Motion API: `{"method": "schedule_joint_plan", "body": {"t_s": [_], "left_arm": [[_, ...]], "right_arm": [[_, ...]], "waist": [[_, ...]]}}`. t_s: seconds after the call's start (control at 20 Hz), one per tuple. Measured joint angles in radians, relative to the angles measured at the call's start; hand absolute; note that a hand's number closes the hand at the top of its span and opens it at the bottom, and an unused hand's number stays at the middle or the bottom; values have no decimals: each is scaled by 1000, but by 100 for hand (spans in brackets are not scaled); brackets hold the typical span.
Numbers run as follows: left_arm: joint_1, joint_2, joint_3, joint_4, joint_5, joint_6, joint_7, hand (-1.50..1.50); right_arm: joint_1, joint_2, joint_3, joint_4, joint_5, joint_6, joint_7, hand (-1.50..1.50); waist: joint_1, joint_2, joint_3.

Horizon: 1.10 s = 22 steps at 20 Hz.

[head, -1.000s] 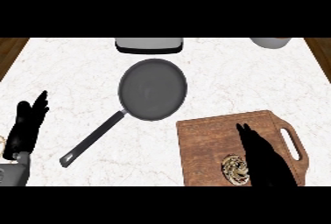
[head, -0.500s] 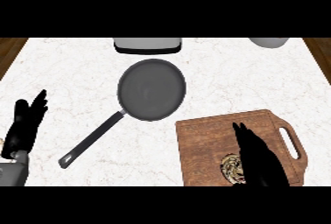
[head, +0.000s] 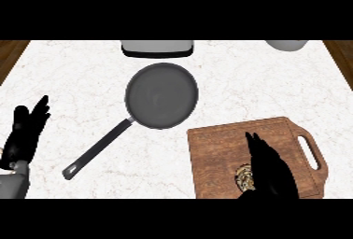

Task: Pick the cupcake from the cutting board and place it in the pan

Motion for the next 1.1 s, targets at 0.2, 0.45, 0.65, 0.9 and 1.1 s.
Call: {"method": "schedule_joint_plan", "body": {"t_s": [0.2,0.45,0.65,0.9,1.1], "left_arm": [[13,-16,6,-16,-9,3,2,0],[9,-23,29,15,-19,-10,-26,0],[10,-26,39,7,-28,-22,-20,0],[-12,-37,58,33,-42,-43,-27,0],[-16,-46,70,44,-62,-51,-32,0]], "right_arm": [[7,18,-21,45,22,8,-17,-150],[-2,26,-6,82,86,25,-50,150],[-4,17,-2,81,151,40,-66,150],[-7,33,-40,84,190,59,-93,150],[30,50,-50,38,220,59,-105,150]], "waist": [[1,0,0],[-1,0,0],[-1,0,0],[-2,0,0],[-3,0,0]]}}
